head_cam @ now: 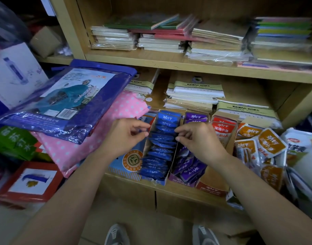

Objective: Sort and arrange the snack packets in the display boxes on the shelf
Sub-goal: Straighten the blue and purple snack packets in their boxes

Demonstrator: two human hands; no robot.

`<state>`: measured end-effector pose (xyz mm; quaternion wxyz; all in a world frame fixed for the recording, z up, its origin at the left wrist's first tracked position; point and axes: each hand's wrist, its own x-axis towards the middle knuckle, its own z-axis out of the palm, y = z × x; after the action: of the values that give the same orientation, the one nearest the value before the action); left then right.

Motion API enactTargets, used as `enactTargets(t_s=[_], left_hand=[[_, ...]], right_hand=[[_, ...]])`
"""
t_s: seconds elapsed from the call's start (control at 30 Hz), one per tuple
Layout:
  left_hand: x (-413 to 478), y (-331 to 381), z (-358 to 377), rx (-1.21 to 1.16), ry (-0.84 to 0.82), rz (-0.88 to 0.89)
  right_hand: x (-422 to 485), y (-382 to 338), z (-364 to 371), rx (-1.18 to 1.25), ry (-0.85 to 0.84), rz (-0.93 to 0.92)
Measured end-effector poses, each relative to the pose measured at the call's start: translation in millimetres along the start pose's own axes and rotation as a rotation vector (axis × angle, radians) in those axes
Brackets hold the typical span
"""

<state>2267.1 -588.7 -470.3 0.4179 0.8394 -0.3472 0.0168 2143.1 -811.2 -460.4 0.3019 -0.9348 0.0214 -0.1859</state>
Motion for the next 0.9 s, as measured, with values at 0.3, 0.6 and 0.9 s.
enactTargets(t_s=[0.3,0.6,0.9], left_hand=[[17,-1,9,0.085,-0.039,0.064],[20,7,0,-0.175,-0.078,-0.058],[41,-2,20,0.058,-0.091,0.016]], right_hand=[[11,-3,5,0.017,0.017,0.024],[12,8,-8,0.005,0.117,0.005],[24,16,8,-0.242,0.08,-0.114]])
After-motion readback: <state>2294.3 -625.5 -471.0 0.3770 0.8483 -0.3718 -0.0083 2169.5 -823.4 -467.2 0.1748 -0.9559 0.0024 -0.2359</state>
